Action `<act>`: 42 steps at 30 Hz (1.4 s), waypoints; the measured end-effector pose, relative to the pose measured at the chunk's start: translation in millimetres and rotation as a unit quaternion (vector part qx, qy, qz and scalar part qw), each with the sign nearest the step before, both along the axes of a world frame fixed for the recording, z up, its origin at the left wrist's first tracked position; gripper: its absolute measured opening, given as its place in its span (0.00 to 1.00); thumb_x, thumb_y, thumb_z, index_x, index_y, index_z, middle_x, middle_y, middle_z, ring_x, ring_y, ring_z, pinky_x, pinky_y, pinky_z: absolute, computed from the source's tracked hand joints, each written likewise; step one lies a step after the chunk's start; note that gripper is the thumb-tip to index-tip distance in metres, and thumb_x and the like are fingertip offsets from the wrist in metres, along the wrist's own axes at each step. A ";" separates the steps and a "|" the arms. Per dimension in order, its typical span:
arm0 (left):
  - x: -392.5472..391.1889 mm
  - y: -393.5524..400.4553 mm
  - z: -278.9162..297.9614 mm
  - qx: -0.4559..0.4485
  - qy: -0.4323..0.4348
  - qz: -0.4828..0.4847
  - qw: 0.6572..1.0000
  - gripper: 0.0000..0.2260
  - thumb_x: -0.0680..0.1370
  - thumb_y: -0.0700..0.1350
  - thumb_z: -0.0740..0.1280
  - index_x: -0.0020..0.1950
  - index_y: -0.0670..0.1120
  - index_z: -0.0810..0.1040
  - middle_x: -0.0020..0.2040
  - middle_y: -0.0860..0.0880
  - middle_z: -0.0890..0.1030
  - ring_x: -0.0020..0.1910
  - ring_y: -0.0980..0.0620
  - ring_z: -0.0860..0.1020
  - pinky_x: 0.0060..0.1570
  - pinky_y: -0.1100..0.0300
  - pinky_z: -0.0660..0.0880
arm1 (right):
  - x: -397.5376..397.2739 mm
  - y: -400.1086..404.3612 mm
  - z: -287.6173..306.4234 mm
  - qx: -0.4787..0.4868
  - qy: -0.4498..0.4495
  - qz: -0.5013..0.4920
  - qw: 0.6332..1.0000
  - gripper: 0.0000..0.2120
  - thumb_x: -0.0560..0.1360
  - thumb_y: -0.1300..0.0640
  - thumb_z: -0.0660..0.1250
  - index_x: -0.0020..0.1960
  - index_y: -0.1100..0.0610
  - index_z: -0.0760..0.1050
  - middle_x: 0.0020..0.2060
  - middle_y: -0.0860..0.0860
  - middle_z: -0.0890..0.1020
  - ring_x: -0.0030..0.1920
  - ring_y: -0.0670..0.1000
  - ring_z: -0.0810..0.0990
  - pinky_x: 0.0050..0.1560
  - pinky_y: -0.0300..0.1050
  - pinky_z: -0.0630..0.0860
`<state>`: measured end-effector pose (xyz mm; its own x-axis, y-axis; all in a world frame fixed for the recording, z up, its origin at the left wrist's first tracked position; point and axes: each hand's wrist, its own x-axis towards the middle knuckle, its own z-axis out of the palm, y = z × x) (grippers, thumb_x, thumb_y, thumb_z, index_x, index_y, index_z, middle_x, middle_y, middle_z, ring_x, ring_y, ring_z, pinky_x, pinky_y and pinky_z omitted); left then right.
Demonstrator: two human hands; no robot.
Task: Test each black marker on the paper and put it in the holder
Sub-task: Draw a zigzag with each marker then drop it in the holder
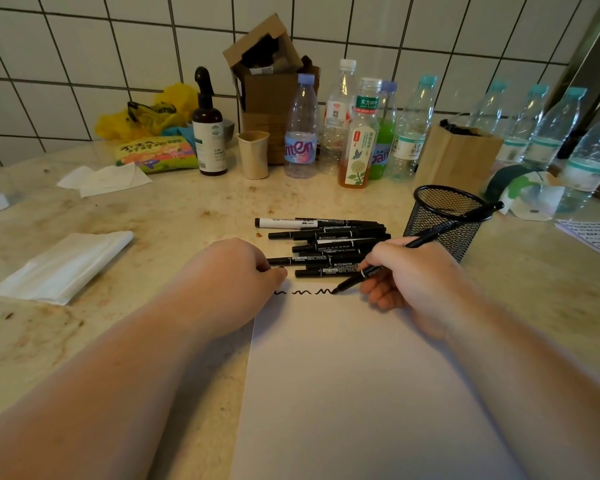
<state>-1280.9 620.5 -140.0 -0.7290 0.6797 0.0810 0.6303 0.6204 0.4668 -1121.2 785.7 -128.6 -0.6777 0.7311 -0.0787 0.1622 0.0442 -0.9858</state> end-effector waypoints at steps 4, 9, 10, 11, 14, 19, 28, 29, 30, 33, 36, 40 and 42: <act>1.9 -2.0 1.5 0.000 0.018 -0.006 1.000 0.18 0.77 0.62 0.61 0.36 0.52 0.81 0.29 0.52 0.81 0.28 0.55 0.79 0.26 0.61 0.70 | 0.8 0.7 1.3 -0.018 0.029 -0.003 0.999 0.08 0.75 0.65 0.66 0.39 0.63 0.81 0.25 0.58 0.81 0.21 0.50 0.75 0.21 0.40 0.73; 6.6 -4.3 4.9 0.047 0.021 -0.043 0.998 0.12 0.77 0.64 0.60 0.41 0.61 0.77 0.32 0.58 0.80 0.30 0.61 0.76 0.28 0.65 0.66 | 0.1 3.8 6.3 -0.078 0.112 0.025 0.990 0.15 0.79 0.60 0.68 0.34 0.56 0.81 0.25 0.54 0.78 0.22 0.49 0.72 0.22 0.38 0.68; 7.5 -4.2 4.4 0.056 0.014 -0.060 0.997 0.09 0.78 0.61 0.61 0.43 0.61 0.77 0.33 0.58 0.80 0.32 0.62 0.77 0.29 0.65 0.66 | 0.3 4.2 7.5 -0.089 0.130 0.035 0.987 0.15 0.79 0.60 0.68 0.34 0.56 0.80 0.25 0.53 0.76 0.23 0.49 0.71 0.23 0.39 0.66; 8.4 -4.0 3.9 0.063 0.007 -0.077 0.995 0.07 0.79 0.58 0.62 0.44 0.61 0.76 0.34 0.61 0.81 0.33 0.63 0.77 0.29 0.64 0.66 | 0.8 4.3 8.8 -0.100 0.145 0.044 0.983 0.14 0.79 0.60 0.68 0.34 0.55 0.80 0.25 0.53 0.76 0.24 0.49 0.70 0.23 0.39 0.66; 9.9 -4.6 3.5 0.069 0.007 -0.118 0.991 0.07 0.81 0.51 0.62 0.46 0.64 0.74 0.39 0.69 0.80 0.40 0.67 0.75 0.33 0.63 0.69 | 2.7 3.6 10.8 -0.134 0.168 0.074 0.974 0.15 0.80 0.58 0.67 0.36 0.56 0.83 0.27 0.54 0.76 0.25 0.49 0.72 0.26 0.40 0.67; 9.5 -5.2 3.6 0.077 0.010 -0.134 0.988 0.10 0.81 0.50 0.62 0.43 0.65 0.74 0.42 0.71 0.79 0.43 0.70 0.74 0.35 0.66 0.67 | 2.3 2.6 10.8 -0.146 0.168 0.079 0.972 0.19 0.80 0.60 0.63 0.34 0.56 0.84 0.27 0.55 0.77 0.25 0.50 0.72 0.26 0.41 0.69; 10.3 -5.4 3.7 0.079 0.012 -0.142 0.987 0.09 0.81 0.51 0.62 0.46 0.67 0.74 0.42 0.71 0.79 0.42 0.66 0.76 0.37 0.67 0.71 | 2.8 1.4 10.0 -0.134 0.161 0.076 0.975 0.17 0.80 0.61 0.64 0.34 0.56 0.84 0.27 0.56 0.79 0.26 0.50 0.75 0.27 0.40 0.73; 10.3 -5.1 3.5 0.081 0.012 -0.143 0.986 0.08 0.81 0.51 0.62 0.47 0.66 0.74 0.42 0.71 0.79 0.42 0.67 0.76 0.37 0.67 0.71 | 3.3 0.9 10.1 -0.130 0.160 0.080 0.975 0.17 0.80 0.61 0.64 0.35 0.56 0.84 0.28 0.56 0.80 0.26 0.49 0.75 0.28 0.40 0.73; 10.4 -4.9 3.7 0.083 0.012 -0.144 0.986 0.08 0.81 0.52 0.62 0.48 0.66 0.75 0.42 0.71 0.79 0.42 0.68 0.76 0.37 0.67 0.70 | 3.6 0.5 10.1 -0.125 0.158 0.084 0.976 0.17 0.80 0.62 0.64 0.35 0.56 0.84 0.28 0.56 0.80 0.26 0.49 0.76 0.28 0.40 0.74; 11.3 -4.8 4.9 0.085 0.013 -0.145 0.986 0.05 0.80 0.53 0.63 0.50 0.65 0.75 0.42 0.70 0.79 0.42 0.67 0.76 0.36 0.65 0.72 | 3.7 -1.1 10.1 -0.115 0.146 0.095 0.978 0.17 0.80 0.63 0.66 0.35 0.55 0.84 0.28 0.56 0.82 0.27 0.49 0.78 0.28 0.39 0.75; 12.1 -4.9 6.9 0.080 0.016 -0.131 0.988 0.04 0.79 0.55 0.64 0.47 0.60 0.78 0.39 0.61 0.82 0.38 0.59 0.79 0.40 0.59 0.77 | 2.9 -3.9 10.1 -0.114 0.138 0.117 0.977 0.07 0.74 0.60 0.72 0.38 0.56 0.83 0.31 0.57 0.84 0.28 0.49 0.80 0.28 0.39 0.77; 14.2 -5.7 10.7 0.078 0.025 -0.126 0.989 0.08 0.79 0.56 0.63 0.43 0.57 0.80 0.38 0.56 0.83 0.37 0.57 0.78 0.40 0.58 0.76 | 4.2 -5.1 8.8 -0.105 0.137 0.155 0.973 0.05 0.66 0.54 0.76 0.40 0.54 0.87 0.36 0.59 0.86 0.30 0.49 0.83 0.30 0.39 0.79; 15.8 -6.2 11.8 0.086 0.022 -0.132 0.987 0.09 0.79 0.56 0.63 0.43 0.57 0.79 0.38 0.57 0.82 0.37 0.58 0.77 0.39 0.60 0.75 | 4.4 -4.9 8.1 -0.104 0.139 0.165 0.971 0.06 0.67 0.54 0.76 0.41 0.55 0.87 0.37 0.59 0.87 0.32 0.49 0.83 0.32 0.39 0.79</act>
